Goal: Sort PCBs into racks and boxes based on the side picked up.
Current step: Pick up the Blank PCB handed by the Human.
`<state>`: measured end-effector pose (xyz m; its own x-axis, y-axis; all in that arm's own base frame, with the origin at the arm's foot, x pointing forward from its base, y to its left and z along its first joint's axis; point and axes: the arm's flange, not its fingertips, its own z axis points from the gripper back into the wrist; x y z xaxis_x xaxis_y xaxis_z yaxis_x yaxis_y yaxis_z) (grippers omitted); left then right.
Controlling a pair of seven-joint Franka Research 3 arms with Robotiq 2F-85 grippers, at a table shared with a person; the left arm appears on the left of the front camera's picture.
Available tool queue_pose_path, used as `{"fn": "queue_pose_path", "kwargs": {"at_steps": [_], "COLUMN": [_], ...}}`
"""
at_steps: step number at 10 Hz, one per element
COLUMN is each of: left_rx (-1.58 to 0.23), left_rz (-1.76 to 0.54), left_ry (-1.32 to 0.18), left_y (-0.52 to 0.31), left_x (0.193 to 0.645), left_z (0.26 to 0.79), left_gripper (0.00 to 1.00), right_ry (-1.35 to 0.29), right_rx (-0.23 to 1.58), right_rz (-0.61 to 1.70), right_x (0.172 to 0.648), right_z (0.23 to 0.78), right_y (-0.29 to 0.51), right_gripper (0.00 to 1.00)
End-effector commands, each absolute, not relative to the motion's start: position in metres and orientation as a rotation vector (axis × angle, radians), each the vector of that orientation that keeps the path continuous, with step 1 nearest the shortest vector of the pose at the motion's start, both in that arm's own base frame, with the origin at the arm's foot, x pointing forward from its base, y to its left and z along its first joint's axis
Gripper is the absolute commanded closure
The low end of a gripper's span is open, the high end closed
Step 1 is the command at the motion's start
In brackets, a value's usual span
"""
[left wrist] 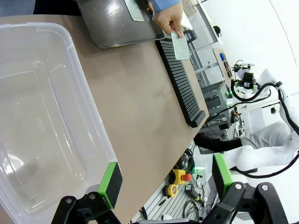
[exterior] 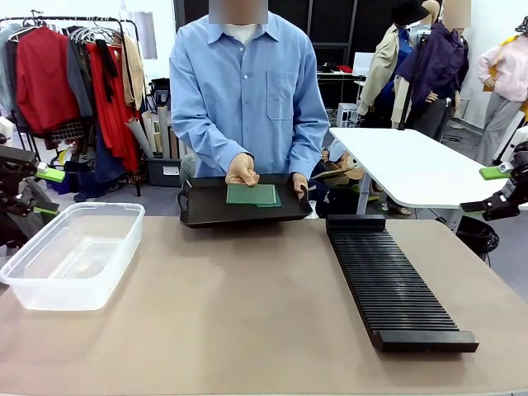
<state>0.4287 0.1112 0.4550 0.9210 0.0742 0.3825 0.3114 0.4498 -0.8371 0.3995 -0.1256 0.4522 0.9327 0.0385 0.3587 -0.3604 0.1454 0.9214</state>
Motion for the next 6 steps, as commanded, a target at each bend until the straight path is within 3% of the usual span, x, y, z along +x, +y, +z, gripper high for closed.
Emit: {"fn": "queue_pose_path", "kwargs": {"at_steps": [1,6], "left_rx": [-1.099,-1.099], "left_rz": [-0.139,-0.139], "left_ry": [-0.389,-0.389], "left_y": [0.111,0.111], "left_x": [0.428,0.428], "left_z": [0.457,0.457], "left_gripper": [0.00,0.00], "right_ry": [-0.281,-0.306], "right_rx": [1.414,1.436], "right_rz": [0.285,0.236], "right_x": [0.405,0.448], "right_z": [0.457,0.479], "right_y": [-0.117,-0.055], "right_gripper": [0.00,0.00]}}
